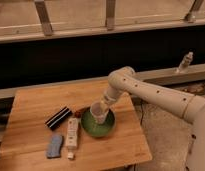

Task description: Place the ceramic cup in the ceramic bowl

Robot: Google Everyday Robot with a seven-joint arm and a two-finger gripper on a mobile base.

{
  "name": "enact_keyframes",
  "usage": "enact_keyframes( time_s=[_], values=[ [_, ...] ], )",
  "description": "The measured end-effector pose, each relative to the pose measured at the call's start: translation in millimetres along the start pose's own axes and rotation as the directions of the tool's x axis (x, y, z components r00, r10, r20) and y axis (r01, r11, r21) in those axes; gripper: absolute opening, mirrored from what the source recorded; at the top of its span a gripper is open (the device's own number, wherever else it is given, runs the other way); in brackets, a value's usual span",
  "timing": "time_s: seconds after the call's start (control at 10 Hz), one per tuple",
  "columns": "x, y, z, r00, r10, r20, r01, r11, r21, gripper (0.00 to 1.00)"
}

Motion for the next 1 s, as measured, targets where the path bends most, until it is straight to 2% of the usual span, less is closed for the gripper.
enact_keyframes(
  time_s=[0.1,0.3,0.7,1.0],
  values=[
    [0,1,2,1.000,0.003,-0.002,-0.003,1.000,-0.007,0.17],
    [-1,5,5,1.000,0.003,-0.006,-0.003,1.000,-0.021,0.39],
    [-4,9,0,1.000,-0.003,-0.002,0.003,1.000,-0.024,0.77],
    [-7,10,-12,1.000,-0.008,0.010,0.009,1.000,-0.007,0.80]
  ],
)
